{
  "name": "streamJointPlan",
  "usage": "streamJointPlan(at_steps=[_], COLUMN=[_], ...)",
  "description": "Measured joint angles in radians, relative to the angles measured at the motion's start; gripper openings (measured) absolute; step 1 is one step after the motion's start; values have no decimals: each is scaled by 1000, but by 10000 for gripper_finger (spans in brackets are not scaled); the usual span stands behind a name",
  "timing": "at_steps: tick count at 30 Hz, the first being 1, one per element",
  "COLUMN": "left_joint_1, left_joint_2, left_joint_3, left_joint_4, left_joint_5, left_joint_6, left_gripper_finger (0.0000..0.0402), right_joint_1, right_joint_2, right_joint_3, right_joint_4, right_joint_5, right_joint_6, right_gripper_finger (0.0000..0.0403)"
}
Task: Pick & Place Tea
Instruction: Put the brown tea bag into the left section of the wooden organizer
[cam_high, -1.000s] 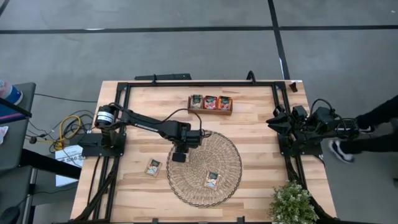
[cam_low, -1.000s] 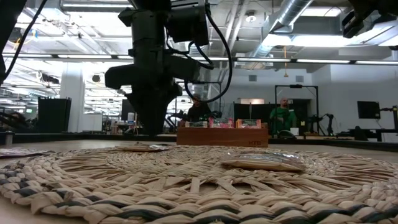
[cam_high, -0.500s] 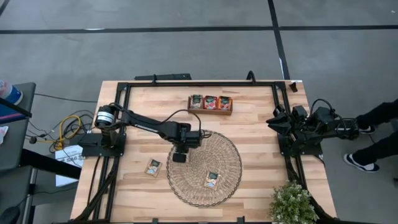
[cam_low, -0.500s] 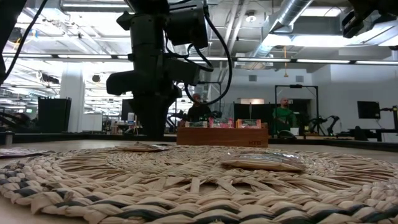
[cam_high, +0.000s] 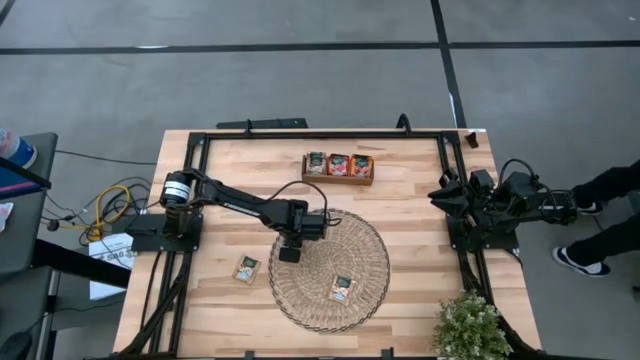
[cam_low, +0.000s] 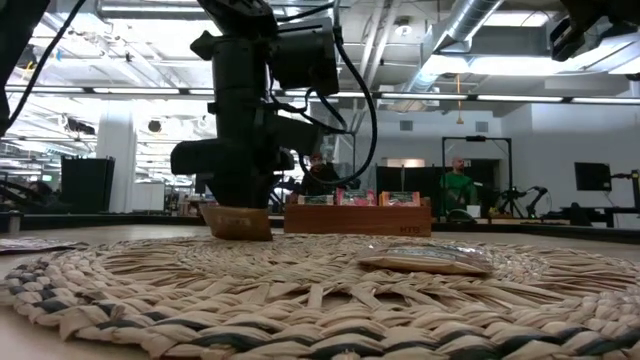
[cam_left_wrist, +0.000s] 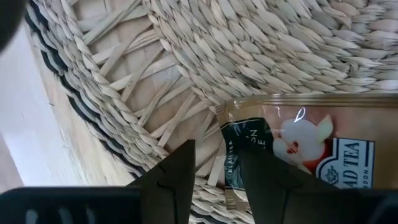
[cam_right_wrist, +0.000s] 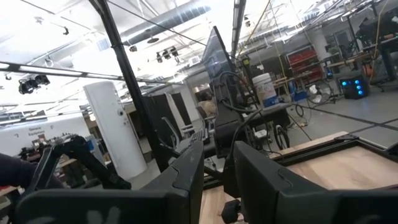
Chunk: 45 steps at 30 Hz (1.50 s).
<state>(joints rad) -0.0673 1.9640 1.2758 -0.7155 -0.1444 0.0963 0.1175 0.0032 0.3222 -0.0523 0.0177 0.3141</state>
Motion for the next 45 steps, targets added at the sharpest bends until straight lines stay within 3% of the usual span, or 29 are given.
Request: streamJointPlan(at_steps=[6, 20, 35, 45], left_joint_1=[-1, -6, -5, -5], left_joint_2=[1, 3, -30, -41], left_joint_3=[0, 0, 3, 150], left_joint_4=[-1, 1, -38, -188], left_joint_5=[-17, -30, -59, -66], left_joint_6=[-4, -11, -11, -10], left_gripper_finger=[106, 4, 0, 0], right_joint_1=[0, 0, 0, 0], right_joint_2=[0, 0, 0, 0], right_joint_3=[0, 0, 0, 0], right_joint_4=[0, -1, 0, 0], right_joint_5=[0, 0, 0, 2], right_joint_6=[0, 0, 0, 0], right_gripper_finger=[82, 82, 82, 82])
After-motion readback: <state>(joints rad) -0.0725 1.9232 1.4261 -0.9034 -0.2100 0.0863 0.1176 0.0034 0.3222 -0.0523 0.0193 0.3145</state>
